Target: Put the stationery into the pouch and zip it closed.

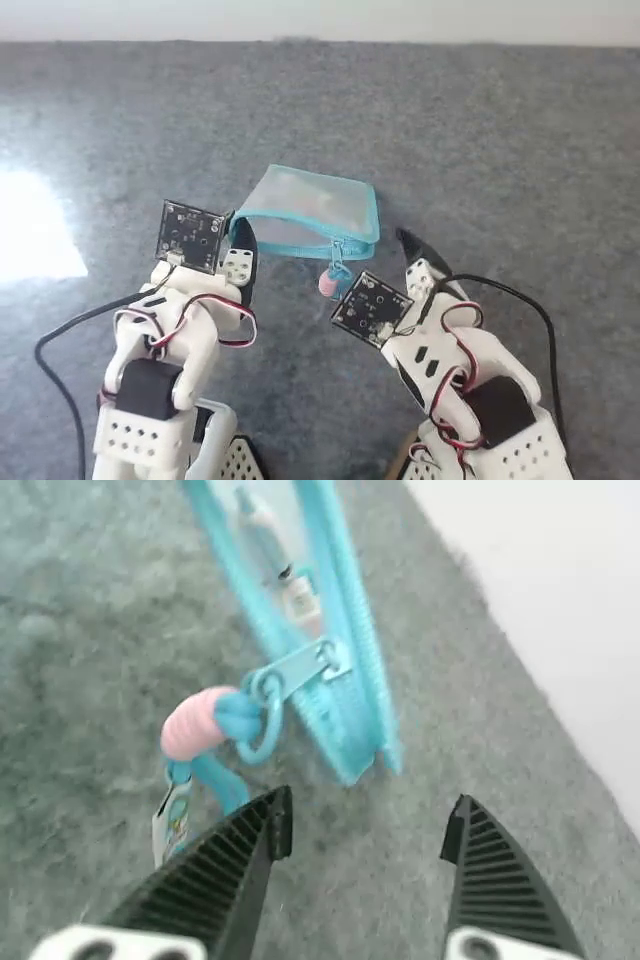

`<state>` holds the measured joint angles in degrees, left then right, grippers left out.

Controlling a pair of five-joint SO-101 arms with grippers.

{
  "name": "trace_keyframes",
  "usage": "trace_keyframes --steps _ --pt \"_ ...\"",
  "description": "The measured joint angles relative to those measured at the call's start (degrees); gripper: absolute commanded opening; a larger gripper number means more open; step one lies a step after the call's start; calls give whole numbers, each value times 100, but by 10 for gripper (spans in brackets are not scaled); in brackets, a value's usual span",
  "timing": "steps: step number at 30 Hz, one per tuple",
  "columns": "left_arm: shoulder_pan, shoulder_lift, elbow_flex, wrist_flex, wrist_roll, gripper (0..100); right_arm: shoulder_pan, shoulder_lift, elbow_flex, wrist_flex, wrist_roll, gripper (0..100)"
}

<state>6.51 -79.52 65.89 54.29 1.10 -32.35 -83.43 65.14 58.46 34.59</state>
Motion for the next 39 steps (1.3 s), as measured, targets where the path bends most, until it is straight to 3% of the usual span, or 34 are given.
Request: trace_keyframes --steps 11,15,20,29,36,39 --pt "0 0 0 0 0 9 9 1776 -70 -1336 18 251" --pt "0 0 0 0 0 9 0 2127 -316 -1371 26 157" --pt "0 0 0 0 0 9 18 2101 -334 -1336 26 54" --pt "-35 -53 -9 0 0 9 -343 1011 -325 -563 26 33" --pt "-35 -62 -9 0 0 16 -378 914 -378 -519 26 8" --pt "-70 -79 -18 -9 0 83 -334 923 -598 -519 -97 8"
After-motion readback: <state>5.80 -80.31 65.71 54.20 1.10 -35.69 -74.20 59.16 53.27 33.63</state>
